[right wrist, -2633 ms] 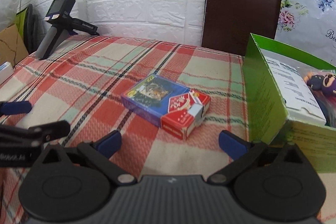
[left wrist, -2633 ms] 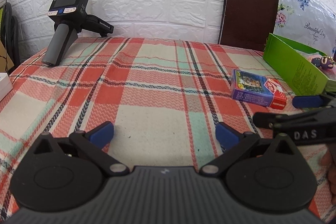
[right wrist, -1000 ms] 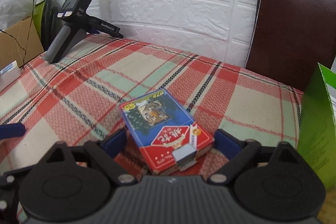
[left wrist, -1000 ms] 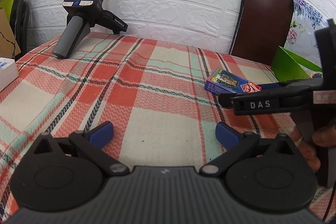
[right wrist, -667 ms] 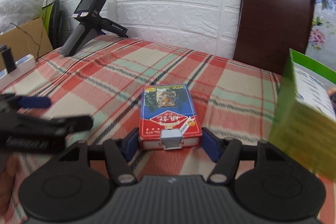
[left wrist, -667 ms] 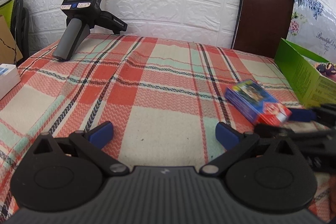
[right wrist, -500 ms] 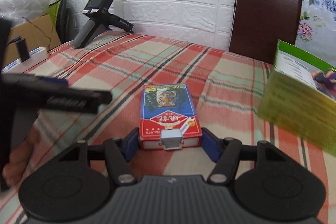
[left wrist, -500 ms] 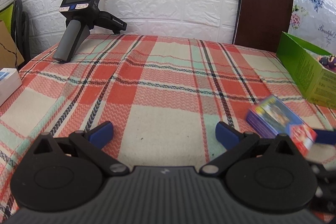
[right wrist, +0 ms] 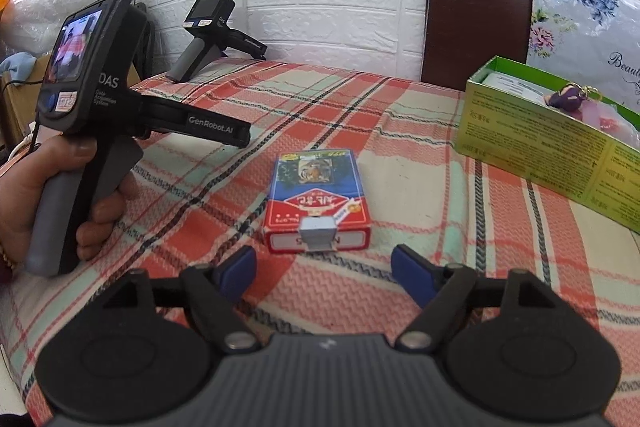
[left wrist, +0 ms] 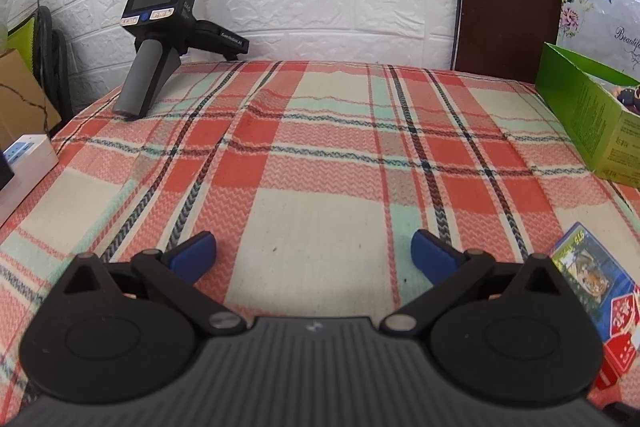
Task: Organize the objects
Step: 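Lift the card box with the right gripper and drop it into the green box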
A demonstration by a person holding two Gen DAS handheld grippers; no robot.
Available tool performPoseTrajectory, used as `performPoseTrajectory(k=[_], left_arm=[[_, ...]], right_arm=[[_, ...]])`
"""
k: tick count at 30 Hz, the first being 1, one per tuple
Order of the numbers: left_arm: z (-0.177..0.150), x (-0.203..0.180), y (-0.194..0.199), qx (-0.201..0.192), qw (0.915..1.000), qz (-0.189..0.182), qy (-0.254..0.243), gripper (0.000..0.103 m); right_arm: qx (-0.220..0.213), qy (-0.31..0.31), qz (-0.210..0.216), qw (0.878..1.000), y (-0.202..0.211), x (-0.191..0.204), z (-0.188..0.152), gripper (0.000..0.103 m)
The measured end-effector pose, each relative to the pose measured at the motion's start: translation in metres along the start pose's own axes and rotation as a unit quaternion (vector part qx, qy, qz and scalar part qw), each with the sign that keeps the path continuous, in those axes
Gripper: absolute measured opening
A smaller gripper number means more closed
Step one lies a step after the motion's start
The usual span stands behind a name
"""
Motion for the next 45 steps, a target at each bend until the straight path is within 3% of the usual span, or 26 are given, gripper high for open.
performPoseTrajectory(k=[5, 9, 14, 16, 17, 18, 19, 20, 22, 27, 32, 38, 40, 41, 42, 45], left_arm=[[-0.020, -0.003, 0.033, 0.030, 0.9990, -0.020, 0.028, 0.103], [-0.023, -0.018, 0.057, 0.054, 0.9876, -0.107, 0.102, 0.103], [-0.016, -0.067, 0.053, 0.101, 0.9740, -0.177, 0.100, 0.100], [-0.014, -0.085, 0.048, 0.107, 0.9744, -0.180, 0.081, 0.098], [-0.014, -0.093, 0.046, 0.107, 0.9772, -0.173, 0.060, 0.095], [-0.013, -0.101, 0.045, 0.102, 0.9803, -0.166, 0.036, 0.087], [-0.010, -0.110, 0.048, 0.097, 0.9782, -0.182, 0.029, 0.076], [-0.007, -0.120, 0.052, 0.104, 0.9696, -0.219, 0.036, 0.056], [0.001, -0.133, 0.058, 0.113, 0.9692, -0.217, 0.028, 0.055], [0.044, -0.183, 0.081, 0.055, 0.9687, -0.241, -0.027, 0.055], [0.103, -0.244, 0.092, -0.015, 0.9590, -0.271, -0.082, 0.055], [0.142, -0.319, 0.068, -0.046, 0.9503, -0.270, -0.148, 0.056], [0.148, -0.329, 0.047, -0.062, 0.9569, -0.212, -0.188, 0.073], [0.151, -0.328, 0.033, -0.057, 0.9644, -0.171, -0.193, 0.080], [0.153, -0.321, 0.020, -0.037, 0.9721, -0.148, -0.178, 0.081], [0.158, -0.299, 0.014, -0.017, 0.9794, -0.138, -0.146, 0.081]], right_arm=[[0.000, 0.002, 0.000, 1.000, 0.003, 0.000, -0.002, 0.080], [0.002, 0.007, 0.007, 1.000, -0.002, 0.002, 0.000, 0.083], [0.007, 0.026, 0.007, 1.000, -0.016, 0.002, 0.008, 0.082], [0.012, 0.014, 0.022, 1.000, -0.021, -0.003, 0.011, 0.078], [0.012, 0.015, 0.033, 0.999, -0.021, -0.003, 0.012, 0.060], [0.012, 0.016, 0.035, 0.999, -0.020, -0.003, 0.012, 0.061], [0.010, 0.011, 0.039, 0.999, -0.019, -0.004, 0.011, 0.060], [0.004, 0.006, 0.041, 0.999, -0.016, -0.006, 0.009, 0.060], [-0.013, -0.017, 0.034, 0.999, -0.007, -0.015, 0.010, 0.060], [-0.095, -0.046, -0.006, 0.994, 0.022, -0.062, 0.032, 0.060], [-0.173, -0.077, -0.062, 0.980, 0.041, -0.121, 0.067, 0.060], [-0.189, -0.114, -0.127, 0.967, 0.017, -0.198, 0.096, 0.061], [-0.158, -0.120, -0.135, 0.971, -0.013, -0.220, 0.107, 0.061], [-0.141, -0.119, -0.130, 0.974, -0.030, -0.228, 0.111, 0.062], [-0.133, -0.114, -0.132, 0.976, -0.042, -0.234, 0.114, 0.063], [-0.146, -0.077, -0.150, 0.975, -0.044, -0.229, 0.120, 0.078]])
Point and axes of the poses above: each gripper's, at about its wrist camera, not at the fingertips, and y roughly against the way its jaws point, x to its left, z to its top, the point moved 9 cm from there along -y, roughly the way its jaws point, and after that the axes turned 6 degrees about -y, right-handed, at the moved point
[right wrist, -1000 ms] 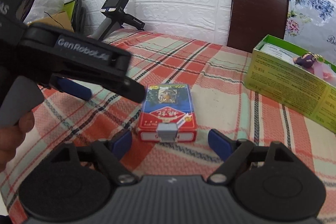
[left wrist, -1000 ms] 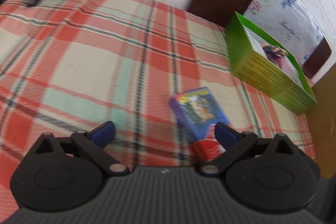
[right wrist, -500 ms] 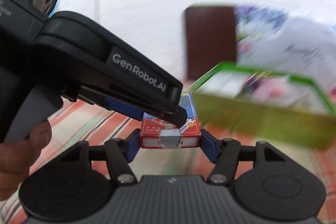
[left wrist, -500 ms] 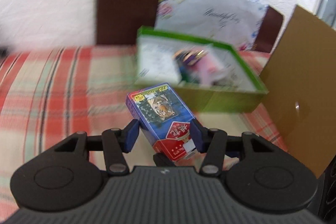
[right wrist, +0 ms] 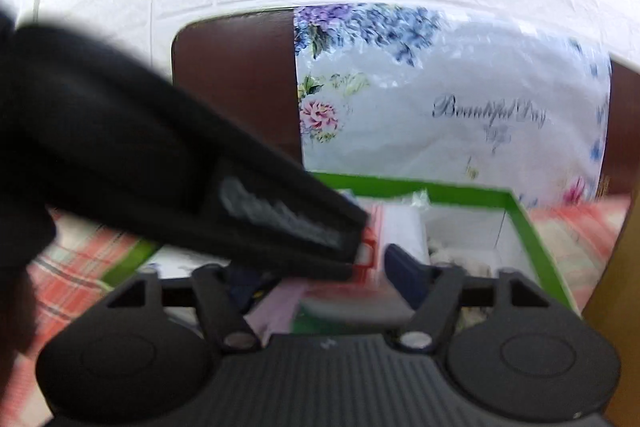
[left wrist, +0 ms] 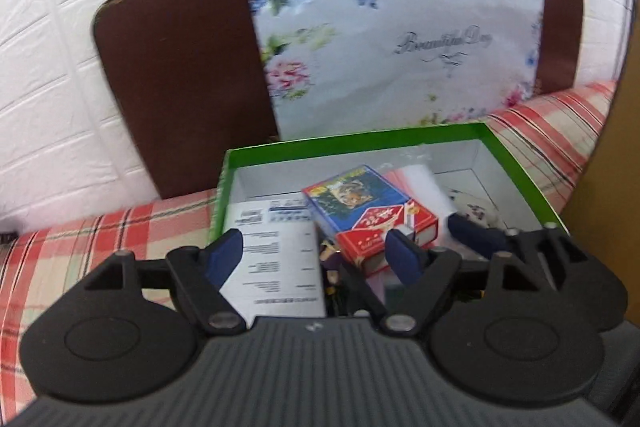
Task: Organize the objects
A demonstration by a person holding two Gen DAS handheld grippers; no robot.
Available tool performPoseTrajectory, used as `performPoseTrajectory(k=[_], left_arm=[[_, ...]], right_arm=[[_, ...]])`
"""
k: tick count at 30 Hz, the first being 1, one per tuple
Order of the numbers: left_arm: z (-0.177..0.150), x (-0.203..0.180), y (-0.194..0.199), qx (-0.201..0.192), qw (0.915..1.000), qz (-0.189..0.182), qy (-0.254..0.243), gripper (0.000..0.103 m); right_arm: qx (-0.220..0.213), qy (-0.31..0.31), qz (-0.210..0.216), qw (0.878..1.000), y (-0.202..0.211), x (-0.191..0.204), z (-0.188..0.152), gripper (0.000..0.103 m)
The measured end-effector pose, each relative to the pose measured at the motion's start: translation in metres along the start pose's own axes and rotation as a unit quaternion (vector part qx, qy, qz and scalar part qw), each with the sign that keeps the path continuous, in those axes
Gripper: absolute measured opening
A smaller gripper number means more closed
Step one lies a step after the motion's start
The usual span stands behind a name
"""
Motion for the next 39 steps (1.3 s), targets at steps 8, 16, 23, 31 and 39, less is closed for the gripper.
performPoseTrajectory(k=[8, 16, 23, 31, 39], left_arm=[[-0.020, 0.009, 0.031, 0.008, 0.9988, 0.037, -0.031, 0.093], [-0.064, 0.019, 0.072, 0.033, 0.9993, 0.019, -0.002, 0.097], [-0.098, 0.022, 0.108, 0.035, 0.9992, 0.020, -0.002, 0.103], [-0.127, 0.028, 0.134, 0.040, 0.9986, 0.036, -0.003, 0.103], [-0.149, 0.029, 0.144, 0.049, 0.9969, 0.059, -0.016, 0.103]], right_arm=[[-0.042, -0.041, 0.010, 0.998, 0.066, 0.002, -0.025, 0.087], [0.004, -0.108, 0.007, 0.994, 0.124, -0.021, -0.062, 0.089], [0.048, -0.172, 0.020, 0.984, 0.150, -0.025, -0.072, 0.101], [0.097, -0.221, 0.024, 0.970, 0.166, -0.016, -0.082, 0.103], [0.096, -0.200, 0.024, 0.975, 0.180, 0.000, -0.083, 0.103]])
Point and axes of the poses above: each gripper's, at about its wrist camera, not at the fingertips, and y roughly against the way its jaws point, x to its left, z to its top, the point moved 9 cm from there along -y, roughly the way its jaws point, and after that the axes turned 6 degrees about -y, right-handed, at the moved point
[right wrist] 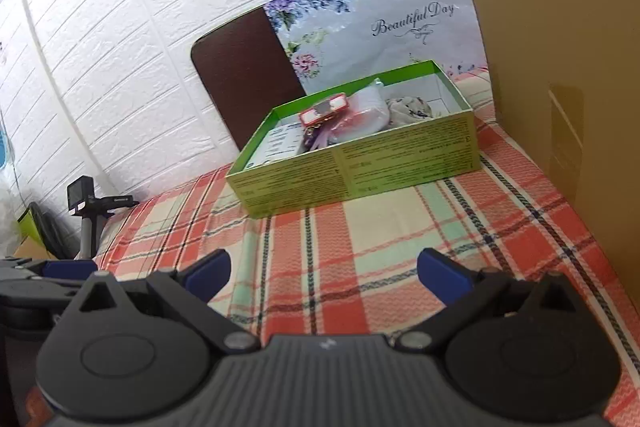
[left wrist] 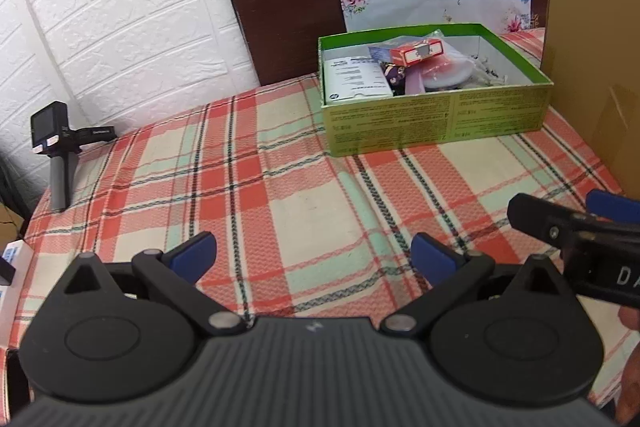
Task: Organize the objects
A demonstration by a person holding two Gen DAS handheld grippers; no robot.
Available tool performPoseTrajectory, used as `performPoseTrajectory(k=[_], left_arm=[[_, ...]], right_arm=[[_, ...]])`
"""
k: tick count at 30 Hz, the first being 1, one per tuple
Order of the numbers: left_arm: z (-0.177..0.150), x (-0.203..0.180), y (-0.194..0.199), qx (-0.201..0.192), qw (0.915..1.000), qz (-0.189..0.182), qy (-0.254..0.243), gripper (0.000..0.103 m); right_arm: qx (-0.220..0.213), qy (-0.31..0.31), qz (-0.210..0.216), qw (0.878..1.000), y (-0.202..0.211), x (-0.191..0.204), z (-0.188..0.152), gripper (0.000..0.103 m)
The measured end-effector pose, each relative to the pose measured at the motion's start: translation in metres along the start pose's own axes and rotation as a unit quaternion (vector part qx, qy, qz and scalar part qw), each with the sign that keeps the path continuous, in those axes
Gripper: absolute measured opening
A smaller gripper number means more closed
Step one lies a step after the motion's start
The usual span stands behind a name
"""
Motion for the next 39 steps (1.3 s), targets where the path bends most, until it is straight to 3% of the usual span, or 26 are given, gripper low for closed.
performPoseTrajectory(k=[5, 13, 26, 39], left_arm=[[-0.008, 0.002, 0.002, 0.008, 0.9997, 0.020, -0.012, 0.103], [-0.020, -0.003, 0.001, 0.036, 0.9993, -0.005, 0.003, 0.103], [-0.020, -0.006, 0.004, 0.031, 0.9995, 0.003, -0.005, 0.103], [-0.025, -0.007, -0.002, 0.054, 0.9985, 0.003, -0.002, 0.103]], right_arm=[[-0.001, 0.006, -0.006, 1.000, 0.004, 0.003, -0.002, 0.103], [0.007, 0.006, -0.013, 1.000, -0.001, 0.001, -0.004, 0.103], [0.015, -0.003, -0.021, 1.000, -0.005, -0.006, -0.012, 0.103], [0.014, -0.014, -0.029, 0.999, -0.009, -0.013, -0.012, 0.103]])
Point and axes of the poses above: each gripper's, at about its wrist camera, not at the fingertips, and y roughly against the way its jaws point, x to its left, z to its top, the point moved 9 cm from there along -y, roughly the way its jaws point, and after that the axes turned 6 degrees about -y, right-handed, at the moved point
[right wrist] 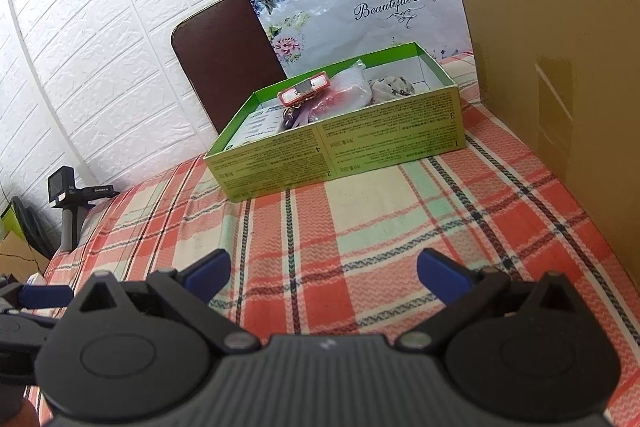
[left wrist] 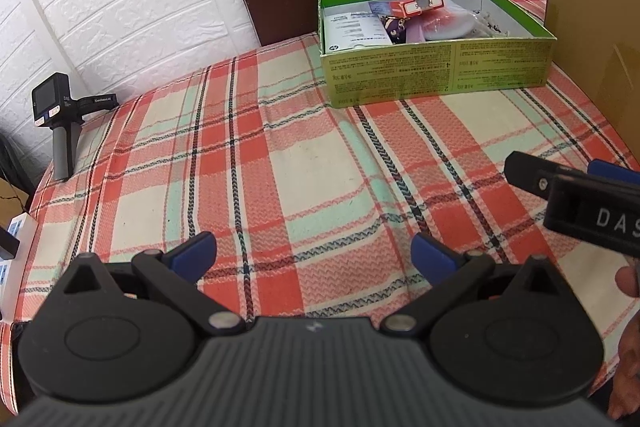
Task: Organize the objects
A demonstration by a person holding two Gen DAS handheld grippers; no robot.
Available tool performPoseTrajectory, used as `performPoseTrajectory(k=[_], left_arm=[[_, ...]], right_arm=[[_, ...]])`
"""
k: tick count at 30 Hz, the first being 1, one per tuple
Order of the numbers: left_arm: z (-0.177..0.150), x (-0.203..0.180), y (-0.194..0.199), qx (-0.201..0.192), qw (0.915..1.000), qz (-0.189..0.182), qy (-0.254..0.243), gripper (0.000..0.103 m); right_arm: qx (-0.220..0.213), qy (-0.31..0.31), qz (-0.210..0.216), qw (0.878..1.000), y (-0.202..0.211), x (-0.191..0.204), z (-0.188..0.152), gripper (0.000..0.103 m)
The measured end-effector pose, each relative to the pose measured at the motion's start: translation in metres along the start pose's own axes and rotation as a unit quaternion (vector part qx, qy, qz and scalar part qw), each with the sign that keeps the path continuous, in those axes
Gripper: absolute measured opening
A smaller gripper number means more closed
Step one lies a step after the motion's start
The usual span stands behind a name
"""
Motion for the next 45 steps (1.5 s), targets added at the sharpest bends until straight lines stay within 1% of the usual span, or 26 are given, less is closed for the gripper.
performPoseTrajectory(k=[20, 36, 45], left_arm=[[-0.008, -0.004, -0.005, 0.017, 0.9998, -0.004, -0.001, 0.103], [-0.014, -0.007, -0.011, 0.031, 0.9995, -0.008, 0.000, 0.103], [-0.014, -0.008, -0.012, 0.034, 0.9994, -0.009, -0.001, 0.103]], right_arm=[[0.000, 0.000, 0.000, 1.000, 0.000, -0.002, -0.003, 0.103], [0.009, -0.001, 0.000, 1.000, -0.005, -0.004, -0.008, 0.103], [0.010, -0.004, 0.000, 1.000, -0.006, -0.005, -0.009, 0.103]])
Point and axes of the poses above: each gripper's, at about its wrist camera, not at the fingertips, and y roughly against the way its jaws point, x to its left, z to its top, the point moved 9 cm from there along -y, roughly the way its jaws point, and after that the axes turned 6 degrees about -y, right-handed, at the moved point
